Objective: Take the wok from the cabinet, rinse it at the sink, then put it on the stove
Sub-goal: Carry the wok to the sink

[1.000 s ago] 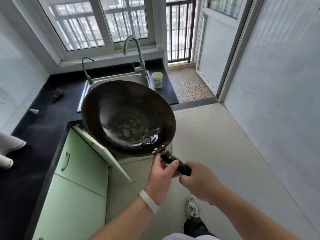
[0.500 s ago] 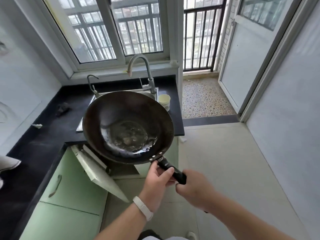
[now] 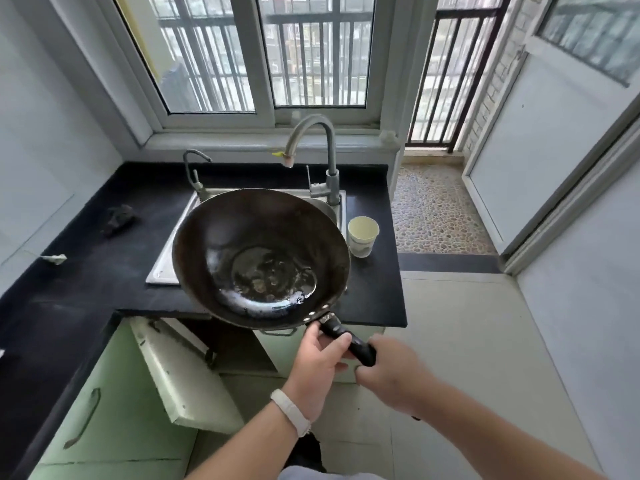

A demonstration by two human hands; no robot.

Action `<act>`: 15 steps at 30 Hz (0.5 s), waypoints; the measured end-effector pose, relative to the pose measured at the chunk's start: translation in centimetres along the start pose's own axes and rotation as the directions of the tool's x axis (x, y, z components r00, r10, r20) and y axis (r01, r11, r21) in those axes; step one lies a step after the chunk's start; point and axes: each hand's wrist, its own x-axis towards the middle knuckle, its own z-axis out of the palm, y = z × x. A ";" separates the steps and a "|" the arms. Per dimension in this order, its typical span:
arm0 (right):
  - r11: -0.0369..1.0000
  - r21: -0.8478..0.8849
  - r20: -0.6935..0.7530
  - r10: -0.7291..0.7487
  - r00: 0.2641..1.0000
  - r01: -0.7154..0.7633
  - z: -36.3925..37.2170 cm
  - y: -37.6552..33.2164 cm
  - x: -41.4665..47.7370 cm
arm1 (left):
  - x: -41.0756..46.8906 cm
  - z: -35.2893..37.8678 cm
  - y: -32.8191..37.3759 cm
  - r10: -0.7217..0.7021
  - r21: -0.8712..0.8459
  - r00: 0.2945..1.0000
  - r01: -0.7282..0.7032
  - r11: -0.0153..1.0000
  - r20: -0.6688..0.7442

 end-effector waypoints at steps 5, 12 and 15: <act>0.998 -0.002 0.022 0.068 0.997 -0.068 0.1 -3.8 7.7 | 7.5 -4.1 2.5 -0.061 0.002 0.998 0.061 0.998 0.010; 0.998 -0.032 0.031 0.062 0.998 -0.061 0.3 -8.5 16.2 | 15.6 -9.0 6.0 -0.098 0.001 0.995 0.098 0.995 0.028; 0.996 -0.041 0.043 0.083 0.996 -0.081 0.2 -9.4 18.3 | 17.6 -10.0 6.8 -0.118 0.001 0.992 0.118 0.993 0.037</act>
